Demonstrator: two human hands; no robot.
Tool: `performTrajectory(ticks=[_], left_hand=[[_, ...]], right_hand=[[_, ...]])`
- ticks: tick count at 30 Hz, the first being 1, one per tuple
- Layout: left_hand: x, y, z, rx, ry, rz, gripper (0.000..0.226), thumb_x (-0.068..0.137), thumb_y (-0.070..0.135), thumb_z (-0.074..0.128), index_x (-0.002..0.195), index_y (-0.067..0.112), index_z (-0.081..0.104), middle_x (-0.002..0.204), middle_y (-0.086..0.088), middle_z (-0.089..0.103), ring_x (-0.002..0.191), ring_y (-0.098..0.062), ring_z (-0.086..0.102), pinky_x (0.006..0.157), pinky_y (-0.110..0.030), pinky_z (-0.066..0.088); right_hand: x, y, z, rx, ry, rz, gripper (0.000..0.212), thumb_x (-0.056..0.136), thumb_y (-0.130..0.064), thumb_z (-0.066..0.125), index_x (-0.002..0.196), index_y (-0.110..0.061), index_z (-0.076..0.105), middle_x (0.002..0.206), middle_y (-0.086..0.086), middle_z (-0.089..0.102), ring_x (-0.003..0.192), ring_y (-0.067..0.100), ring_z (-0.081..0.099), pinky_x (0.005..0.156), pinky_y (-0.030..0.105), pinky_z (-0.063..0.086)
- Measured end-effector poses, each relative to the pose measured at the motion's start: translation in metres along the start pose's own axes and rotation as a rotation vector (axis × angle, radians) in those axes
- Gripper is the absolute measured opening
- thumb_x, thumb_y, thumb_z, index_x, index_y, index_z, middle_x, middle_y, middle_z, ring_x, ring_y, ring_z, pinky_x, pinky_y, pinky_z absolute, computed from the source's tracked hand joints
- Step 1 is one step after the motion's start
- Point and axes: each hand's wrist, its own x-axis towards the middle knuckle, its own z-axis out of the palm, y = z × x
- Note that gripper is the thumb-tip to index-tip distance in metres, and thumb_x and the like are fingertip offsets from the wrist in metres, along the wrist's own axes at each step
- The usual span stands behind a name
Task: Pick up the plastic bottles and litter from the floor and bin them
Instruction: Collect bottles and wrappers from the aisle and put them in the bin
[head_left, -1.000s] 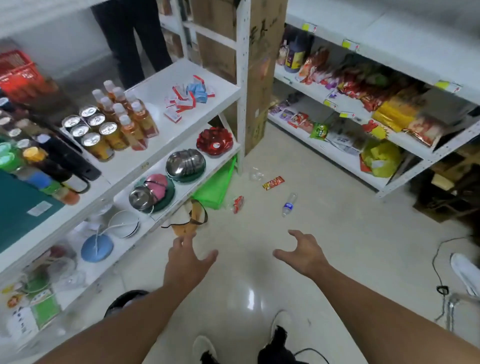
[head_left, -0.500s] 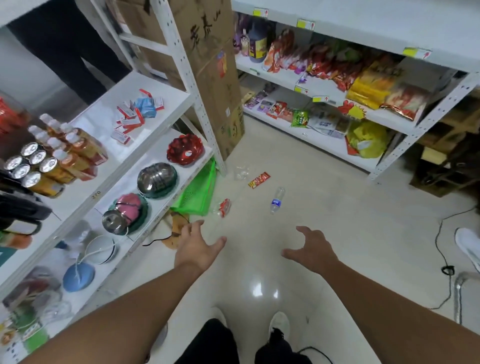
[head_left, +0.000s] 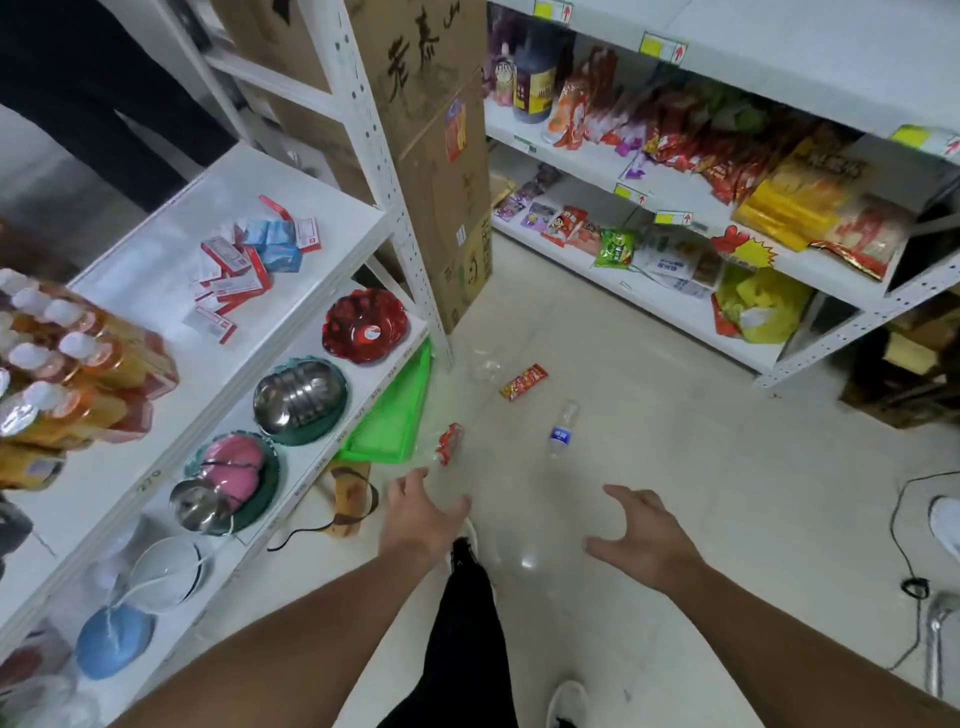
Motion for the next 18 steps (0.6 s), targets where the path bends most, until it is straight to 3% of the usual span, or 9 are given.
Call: performTrajectory(ticks=[4,11,14,18], left_hand=[[0.073,-0.005,0.012,0.004,-0.103,-0.026,0.080,0.087,0.056,0.070,0.154,0.026,0.040,0.157,-0.003,0.038,0.141,-0.025,0.044,0.109,-0.040,0.041],[0.200,-0.009,0.040,0.100,-0.099,-0.091,0.084,0.083,0.057,0.078,0.153,0.025,0.044,0.156,-0.008,0.042,0.145,-0.031,0.040,0.117,-0.045,0.035],[0.260,-0.016,0.076,0.120,-0.068,-0.088,0.081,0.084,0.052,0.079,0.151,0.019,0.048,0.152,-0.013,0.047,0.144,-0.033,0.042,0.118,-0.044,0.032],[0.356,-0.036,0.155,0.121,-0.053,-0.097,0.074,0.084,0.047,0.079,0.147,0.020,0.051,0.145,-0.016,0.050,0.134,-0.040,0.051,0.112,-0.049,0.042]], right_hand=[[0.056,-0.019,0.001,-0.015,-0.067,0.099,0.096,0.074,-0.068,0.076,0.158,-0.039,0.041,0.154,-0.001,0.041,0.136,0.022,0.054,0.111,0.035,0.046],[0.197,-0.040,0.009,0.158,-0.067,0.234,0.082,0.088,-0.057,0.078,0.156,-0.029,0.044,0.153,0.010,0.045,0.126,0.024,0.057,0.100,0.033,0.043],[0.275,-0.028,0.024,0.179,-0.054,0.271,0.081,0.086,-0.058,0.078,0.155,-0.028,0.046,0.149,0.010,0.050,0.128,0.026,0.059,0.097,0.034,0.046],[0.403,0.003,0.053,0.167,-0.051,0.301,0.081,0.087,-0.061,0.074,0.153,-0.024,0.046,0.143,0.011,0.057,0.115,0.027,0.064,0.090,0.034,0.047]])
